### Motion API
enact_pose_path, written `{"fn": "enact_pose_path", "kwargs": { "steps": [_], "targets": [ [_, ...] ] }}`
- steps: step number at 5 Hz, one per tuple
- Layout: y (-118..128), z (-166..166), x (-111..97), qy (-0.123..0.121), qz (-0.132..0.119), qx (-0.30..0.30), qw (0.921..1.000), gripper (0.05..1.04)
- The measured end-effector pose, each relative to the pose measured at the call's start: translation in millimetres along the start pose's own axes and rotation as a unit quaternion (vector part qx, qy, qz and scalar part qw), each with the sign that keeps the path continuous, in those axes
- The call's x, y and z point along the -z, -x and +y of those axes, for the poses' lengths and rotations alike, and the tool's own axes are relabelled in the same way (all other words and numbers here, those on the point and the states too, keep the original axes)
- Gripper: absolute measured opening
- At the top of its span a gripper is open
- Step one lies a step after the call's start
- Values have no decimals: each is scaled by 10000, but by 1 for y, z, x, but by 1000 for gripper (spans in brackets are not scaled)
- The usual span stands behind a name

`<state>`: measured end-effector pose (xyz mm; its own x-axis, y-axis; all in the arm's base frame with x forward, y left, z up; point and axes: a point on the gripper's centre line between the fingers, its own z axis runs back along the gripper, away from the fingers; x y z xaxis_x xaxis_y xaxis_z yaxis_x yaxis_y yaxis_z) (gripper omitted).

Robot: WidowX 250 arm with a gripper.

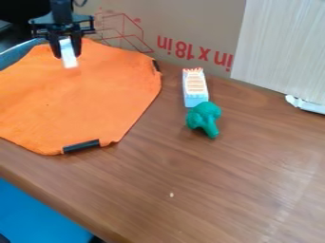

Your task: Move the figure from the bottom right to the top left edge of the cloth

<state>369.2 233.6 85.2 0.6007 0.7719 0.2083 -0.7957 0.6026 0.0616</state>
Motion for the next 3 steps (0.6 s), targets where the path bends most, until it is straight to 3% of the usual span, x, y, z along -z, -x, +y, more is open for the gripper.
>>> {"fn": "enact_pose_path", "kwargs": {
  "steps": [3],
  "targets": [
    [-17, 4, 10, -135, -34, -225, 9997, 422]
  ]
}}
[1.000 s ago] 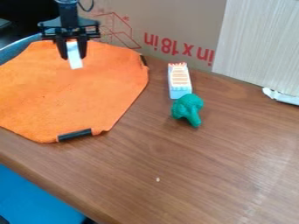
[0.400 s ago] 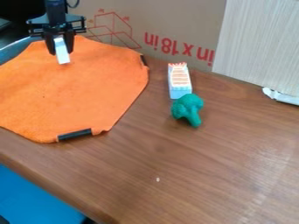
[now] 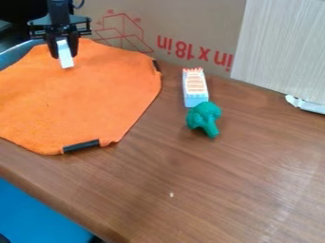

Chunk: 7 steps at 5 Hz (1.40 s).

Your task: Move the figure from the bottom right to the top left edge of the cloth

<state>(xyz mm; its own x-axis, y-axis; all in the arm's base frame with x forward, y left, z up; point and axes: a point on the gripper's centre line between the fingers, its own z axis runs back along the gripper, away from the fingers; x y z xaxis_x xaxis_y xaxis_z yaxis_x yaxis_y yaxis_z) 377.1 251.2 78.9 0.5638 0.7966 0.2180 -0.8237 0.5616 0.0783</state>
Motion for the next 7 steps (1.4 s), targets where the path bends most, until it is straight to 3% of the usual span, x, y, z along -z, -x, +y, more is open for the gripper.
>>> {"fn": "enact_pose_path", "kwargs": {
  "steps": [3, 5, 6, 7],
  "targets": [
    [-9, 3, 12, -81, 86, -114, 9999, 422],
    [-19, 0, 6, -48, 5, -163, 9999, 422],
    [-21, 4, 9, -129, -16, -199, 9997, 471],
    [-17, 6, 15, -161, 27, -189, 9997, 769]
  ]
}}
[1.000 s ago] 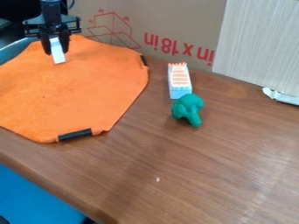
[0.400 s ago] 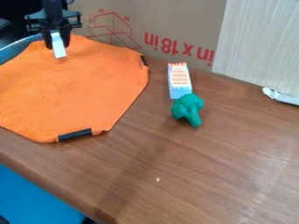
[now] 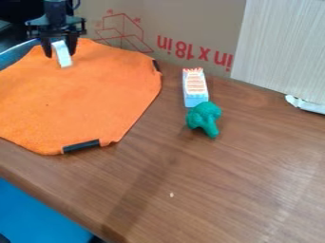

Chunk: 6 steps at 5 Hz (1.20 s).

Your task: Move the figure from the bottom right to the top left edge of the cloth

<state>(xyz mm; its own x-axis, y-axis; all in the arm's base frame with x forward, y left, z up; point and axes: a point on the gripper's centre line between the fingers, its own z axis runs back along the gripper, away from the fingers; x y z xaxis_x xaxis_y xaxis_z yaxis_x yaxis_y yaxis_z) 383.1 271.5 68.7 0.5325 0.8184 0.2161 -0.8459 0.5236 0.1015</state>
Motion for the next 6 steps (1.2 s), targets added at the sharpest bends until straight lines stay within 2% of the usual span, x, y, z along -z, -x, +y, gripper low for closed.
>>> {"fn": "enact_pose_path", "kwargs": {
  "steps": [1, 2, 3, 4, 6],
  "targets": [
    [8, 1, 11, -47, 118, 81, 9999, 993],
    [12, 1, 1, 83, 101, 119, 9998, 1001],
    [18, 5, -31, 397, -24, 131, 9991, 1001],
    [21, 17, -49, 542, -74, 83, 9985, 1001],
    [40, 41, -102, 470, -144, 301, 9983, 1001]
  ]
}}
